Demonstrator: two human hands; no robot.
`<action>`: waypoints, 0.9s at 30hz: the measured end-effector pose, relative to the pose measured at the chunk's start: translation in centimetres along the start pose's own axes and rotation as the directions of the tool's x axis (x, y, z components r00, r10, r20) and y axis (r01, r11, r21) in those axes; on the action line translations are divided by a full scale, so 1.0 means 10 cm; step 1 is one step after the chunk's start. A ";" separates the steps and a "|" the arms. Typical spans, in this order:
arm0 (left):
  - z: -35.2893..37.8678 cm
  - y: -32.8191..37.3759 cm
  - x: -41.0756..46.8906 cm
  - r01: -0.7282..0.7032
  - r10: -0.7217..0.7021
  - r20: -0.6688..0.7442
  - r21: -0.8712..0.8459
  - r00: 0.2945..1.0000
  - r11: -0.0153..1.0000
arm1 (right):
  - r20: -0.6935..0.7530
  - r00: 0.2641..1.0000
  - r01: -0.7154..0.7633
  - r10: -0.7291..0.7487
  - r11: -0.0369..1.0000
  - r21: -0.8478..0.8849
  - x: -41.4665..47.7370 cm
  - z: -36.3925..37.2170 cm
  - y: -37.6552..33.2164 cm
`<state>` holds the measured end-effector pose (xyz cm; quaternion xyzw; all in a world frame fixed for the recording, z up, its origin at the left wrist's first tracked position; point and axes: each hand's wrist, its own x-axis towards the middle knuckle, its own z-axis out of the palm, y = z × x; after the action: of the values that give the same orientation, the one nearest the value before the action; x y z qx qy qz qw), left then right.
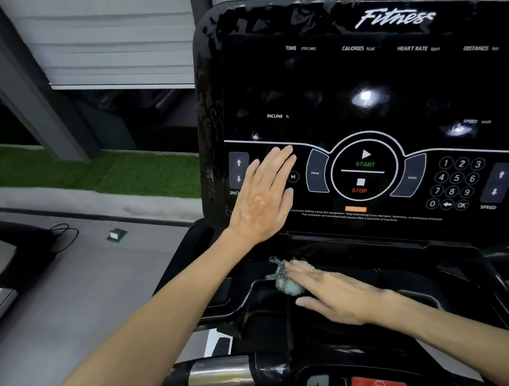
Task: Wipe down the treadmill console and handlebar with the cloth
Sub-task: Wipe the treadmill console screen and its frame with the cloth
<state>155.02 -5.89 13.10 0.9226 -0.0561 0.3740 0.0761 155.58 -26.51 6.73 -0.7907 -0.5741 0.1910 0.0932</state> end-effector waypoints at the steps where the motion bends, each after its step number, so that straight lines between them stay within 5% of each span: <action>1: 0.00 0.00 0.00 -0.001 0.001 0.000 0.001 1.000 1.000 | 0.013 1.000 -0.008 0.008 1.000 -0.018 0.07 0.01 -0.03; 7: 0.00 0.00 0.00 -0.003 0.003 -0.007 -0.002 1.000 1.000 | 0.030 0.993 0.116 -0.113 0.980 -0.163 0.62 0.05 -0.18; 20: 0.00 0.00 0.00 0.002 -0.002 -0.010 -0.011 1.000 1.000 | 0.096 0.941 0.325 -0.323 0.946 -0.004 0.96 0.21 -0.41; 27: -0.01 0.00 0.00 0.000 0.000 -0.004 -0.011 1.000 1.000 | -0.066 0.980 0.187 -0.188 0.982 -0.016 0.67 0.14 -0.09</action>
<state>154.98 -5.91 13.14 0.9214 -0.0580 0.3756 0.0812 156.04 -19.95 4.49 -0.7396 -0.6435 0.1516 0.1263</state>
